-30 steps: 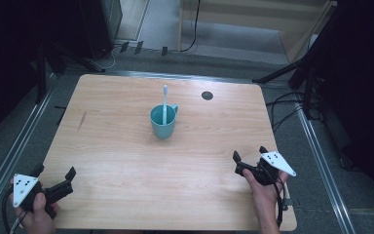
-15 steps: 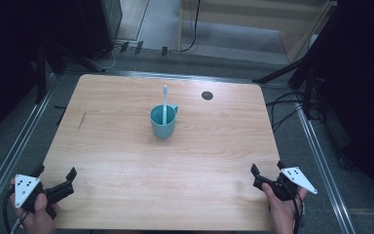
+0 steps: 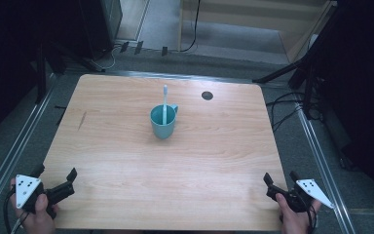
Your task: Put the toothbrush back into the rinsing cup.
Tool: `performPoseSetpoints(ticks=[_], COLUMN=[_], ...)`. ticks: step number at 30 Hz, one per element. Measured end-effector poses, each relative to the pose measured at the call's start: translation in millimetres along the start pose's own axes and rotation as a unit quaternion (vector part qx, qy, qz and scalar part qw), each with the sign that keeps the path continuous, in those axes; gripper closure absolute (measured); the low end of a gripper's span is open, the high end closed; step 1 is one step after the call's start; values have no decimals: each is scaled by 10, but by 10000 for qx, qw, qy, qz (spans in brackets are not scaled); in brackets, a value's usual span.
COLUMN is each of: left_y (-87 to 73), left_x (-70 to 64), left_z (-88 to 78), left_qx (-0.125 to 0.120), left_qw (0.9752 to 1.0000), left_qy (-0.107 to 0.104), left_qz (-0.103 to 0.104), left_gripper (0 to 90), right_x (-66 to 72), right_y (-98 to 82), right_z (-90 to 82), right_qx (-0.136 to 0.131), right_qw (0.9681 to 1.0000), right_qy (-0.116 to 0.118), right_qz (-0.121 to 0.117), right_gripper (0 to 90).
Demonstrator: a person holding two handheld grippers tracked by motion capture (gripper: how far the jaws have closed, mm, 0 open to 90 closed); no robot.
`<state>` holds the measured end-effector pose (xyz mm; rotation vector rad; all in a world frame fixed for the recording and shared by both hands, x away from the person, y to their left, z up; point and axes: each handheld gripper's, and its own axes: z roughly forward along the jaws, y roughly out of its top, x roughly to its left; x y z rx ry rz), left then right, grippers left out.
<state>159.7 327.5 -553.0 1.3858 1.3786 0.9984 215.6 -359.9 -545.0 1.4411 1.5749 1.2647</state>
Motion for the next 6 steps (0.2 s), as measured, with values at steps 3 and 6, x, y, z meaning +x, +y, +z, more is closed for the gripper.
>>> performPoseSetpoints(ticks=[3,6], left_y=[-2,-1], left_x=[-7,-7], left_z=[0,0], left_qx=[-19,-16], left_qw=[10000,10000], left_qy=[-19,-17], left_qz=[23,30], left_gripper=[0,0], right_x=[-33,-57], right_y=[-10,-17], right_z=[-44,-59], right_qx=[-42,-54], right_qw=[10000,10000], right_qy=[-4,-22], right_qz=[34,41], right_gripper=[0,0])
